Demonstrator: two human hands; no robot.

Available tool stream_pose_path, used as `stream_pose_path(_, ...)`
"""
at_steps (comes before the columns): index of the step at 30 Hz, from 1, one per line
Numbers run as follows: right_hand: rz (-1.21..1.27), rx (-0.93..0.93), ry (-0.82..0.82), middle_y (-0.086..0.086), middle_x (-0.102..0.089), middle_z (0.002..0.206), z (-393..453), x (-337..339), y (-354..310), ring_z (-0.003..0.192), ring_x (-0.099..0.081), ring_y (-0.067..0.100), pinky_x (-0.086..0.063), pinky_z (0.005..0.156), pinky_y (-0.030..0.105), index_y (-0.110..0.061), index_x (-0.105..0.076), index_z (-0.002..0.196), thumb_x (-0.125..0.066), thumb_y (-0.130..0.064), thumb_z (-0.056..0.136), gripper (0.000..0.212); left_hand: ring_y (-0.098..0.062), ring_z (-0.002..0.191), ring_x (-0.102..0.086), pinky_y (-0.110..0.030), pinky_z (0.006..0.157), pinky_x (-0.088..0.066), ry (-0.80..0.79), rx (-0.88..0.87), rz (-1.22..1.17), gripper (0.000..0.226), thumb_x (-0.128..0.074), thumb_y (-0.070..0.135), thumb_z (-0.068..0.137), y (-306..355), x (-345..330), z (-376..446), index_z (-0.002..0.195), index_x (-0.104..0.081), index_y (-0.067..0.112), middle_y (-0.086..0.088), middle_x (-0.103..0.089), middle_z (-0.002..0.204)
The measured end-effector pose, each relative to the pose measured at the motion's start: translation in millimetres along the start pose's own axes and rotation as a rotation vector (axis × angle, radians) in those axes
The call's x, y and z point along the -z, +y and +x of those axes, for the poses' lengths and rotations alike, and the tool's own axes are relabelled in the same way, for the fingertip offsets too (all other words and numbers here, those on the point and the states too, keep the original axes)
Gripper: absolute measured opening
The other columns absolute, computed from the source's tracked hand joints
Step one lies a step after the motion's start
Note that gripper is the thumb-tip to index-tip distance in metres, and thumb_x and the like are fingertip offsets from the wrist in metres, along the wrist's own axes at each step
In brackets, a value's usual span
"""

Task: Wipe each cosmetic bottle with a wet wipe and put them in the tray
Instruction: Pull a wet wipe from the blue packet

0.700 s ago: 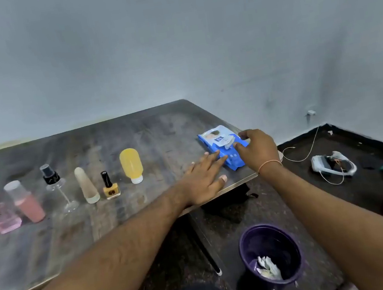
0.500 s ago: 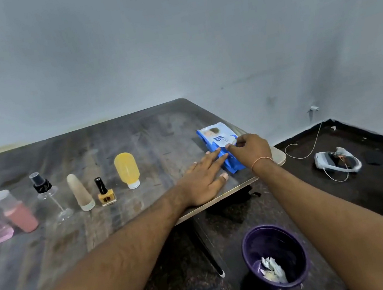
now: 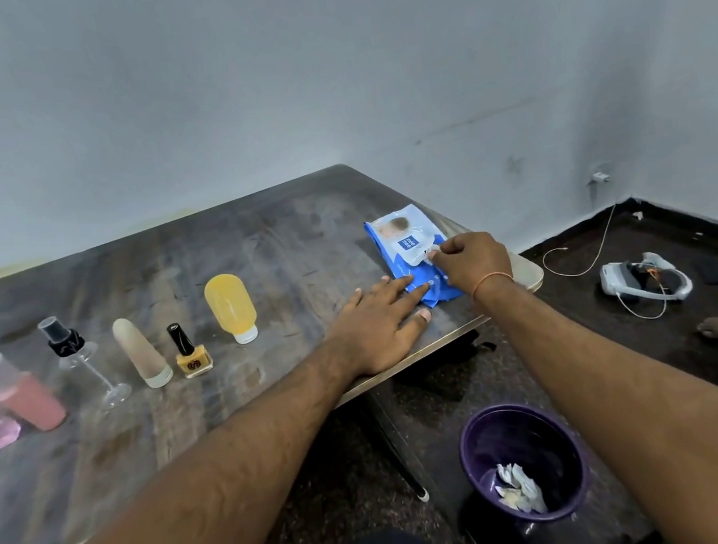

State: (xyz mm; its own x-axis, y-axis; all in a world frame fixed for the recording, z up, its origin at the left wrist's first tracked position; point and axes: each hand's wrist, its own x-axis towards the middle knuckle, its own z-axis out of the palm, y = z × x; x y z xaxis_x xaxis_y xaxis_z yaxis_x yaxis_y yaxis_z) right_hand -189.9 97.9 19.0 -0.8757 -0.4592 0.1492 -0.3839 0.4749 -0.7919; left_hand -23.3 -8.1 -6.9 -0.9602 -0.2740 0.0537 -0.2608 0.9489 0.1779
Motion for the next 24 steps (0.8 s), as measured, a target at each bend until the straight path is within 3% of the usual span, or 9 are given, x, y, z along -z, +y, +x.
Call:
stream_pose_path(8, 0.045, 0.026, 0.003, 0.004, -0.082, 0.091, -11, 6, 2, 0.09, -0.076, 0.024, -0.06, 0.093, 0.039, -0.017, -0.083, 0.093, -0.079, -0.042, 0.092, 0.026, -0.018, 0.167, -0.007, -0.056, 0.132, -0.003, -0.01, 0.038, -0.008, 0.059, -0.023, 0.06, 0.112, 4, 2, 1, 0.169, -0.02, 0.045, 0.01, -0.015, 0.179)
stream_pose_path(11, 0.014, 0.04, -0.013, 0.002, -0.082, 0.091, -16, 12, 3, 0.09, -0.076, 0.021, -0.058, 0.089, 0.032, -0.017, -0.084, 0.097, -0.079, -0.043, 0.092, 0.026, -0.017, 0.167, -0.009, -0.056, 0.132, -0.005, -0.005, 0.036, -0.001, 0.059, -0.023, 0.06, 0.112, 4, 2, 1, 0.169, -0.02, 0.046, 0.011, -0.016, 0.179)
stream_pose_path(15, -0.014, 0.071, -0.006, 0.002, -0.081, 0.094, -27, 21, 1, 0.086, -0.069, 0.018, -0.044, 0.08, 0.023, -0.016, -0.084, 0.099, -0.076, -0.037, 0.095, 0.023, -0.017, 0.166, -0.01, -0.058, 0.133, -0.008, -0.007, 0.033, 0.005, 0.059, -0.023, 0.061, 0.111, 4, 2, 1, 0.168, -0.021, 0.046, 0.012, -0.017, 0.179)
stream_pose_path(20, 0.014, 0.079, 0.008, 0.001, -0.081, 0.096, -45, 31, 3, 0.092, -0.072, 0.017, -0.051, 0.087, 0.026, -0.015, -0.084, 0.1, -0.079, -0.033, 0.093, 0.02, -0.017, 0.166, -0.011, -0.059, 0.132, -0.011, 0.012, 0.023, 0.024, 0.06, -0.022, 0.062, 0.111, 3, 0, 0, 0.168, -0.02, 0.045, 0.013, -0.016, 0.179)
stream_pose_path(24, 0.063, 0.089, 0.002, 0.0, -0.081, 0.099, -58, 39, 4, 0.095, -0.075, 0.017, -0.057, 0.096, 0.032, -0.015, -0.083, 0.107, -0.081, -0.035, 0.092, 0.025, -0.016, 0.167, -0.006, -0.057, 0.133, -0.007, -0.029, 0.035, 0.031, 0.064, -0.02, 0.062, 0.111, 6, 3, -3, 0.171, -0.008, 0.041, 0.014, -0.005, 0.18)
